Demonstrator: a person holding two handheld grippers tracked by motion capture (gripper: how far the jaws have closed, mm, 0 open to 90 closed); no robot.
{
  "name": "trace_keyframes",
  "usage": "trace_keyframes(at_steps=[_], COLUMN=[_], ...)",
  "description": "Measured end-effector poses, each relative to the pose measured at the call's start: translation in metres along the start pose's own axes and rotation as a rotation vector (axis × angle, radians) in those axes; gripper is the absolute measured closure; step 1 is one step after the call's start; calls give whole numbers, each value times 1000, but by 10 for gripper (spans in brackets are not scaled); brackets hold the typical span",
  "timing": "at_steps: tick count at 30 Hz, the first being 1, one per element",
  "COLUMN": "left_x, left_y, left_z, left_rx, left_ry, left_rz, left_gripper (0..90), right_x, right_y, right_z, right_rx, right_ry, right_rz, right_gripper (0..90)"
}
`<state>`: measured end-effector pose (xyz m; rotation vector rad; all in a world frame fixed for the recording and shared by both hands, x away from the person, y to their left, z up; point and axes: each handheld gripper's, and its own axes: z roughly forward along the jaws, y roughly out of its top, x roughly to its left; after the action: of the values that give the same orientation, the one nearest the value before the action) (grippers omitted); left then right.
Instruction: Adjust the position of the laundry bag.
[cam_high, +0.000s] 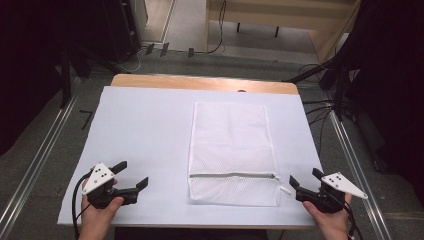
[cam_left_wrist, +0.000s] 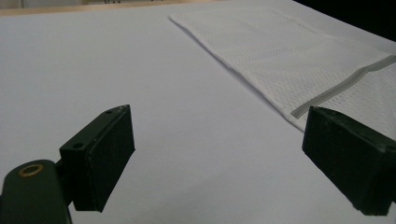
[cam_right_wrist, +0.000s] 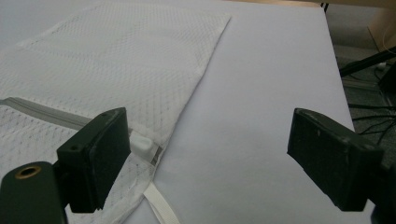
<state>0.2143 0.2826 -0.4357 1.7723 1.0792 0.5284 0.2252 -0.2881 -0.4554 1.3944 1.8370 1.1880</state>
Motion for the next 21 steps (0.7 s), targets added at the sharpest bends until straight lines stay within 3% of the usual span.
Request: trace_keyframes(at_steps=[3,5,8,11,13,14,15,18,21], left_x=[-1,-4,-10,-16,-23,-29,-29,-39,-52], left_y=[1,4,16,21,24,28,28,33,37], left_z=[3,9,24,35,47,61,61,83,116], left_rx=[4,17,16,26,45,66,66,90,158], left_ry=[3,25,-5,-8,-14,-23,-23,-25,16], left_rz=[-11,4,-19,-9,-3,-22,-22,-20,-18], left_gripper=[95,146,147,164,167,203,220,273,349], right_x=[0,0,0,1,2,5,5,9,10], right_y=[-1,-2,-3,-3,-4,-5,-5,-5,-6], right_z=[1,1,2,2,3,5,5,6,7], right_rx=[5,11,14,16,18,27,27,32,34], right_ry=[2,3,-2,-8,-6,-9,-9,-12,-16], right_rz=[2,0,-2,6,5,-4,-4,-12,-25], right_gripper=[136,136,137,138,138,138,138,138,138])
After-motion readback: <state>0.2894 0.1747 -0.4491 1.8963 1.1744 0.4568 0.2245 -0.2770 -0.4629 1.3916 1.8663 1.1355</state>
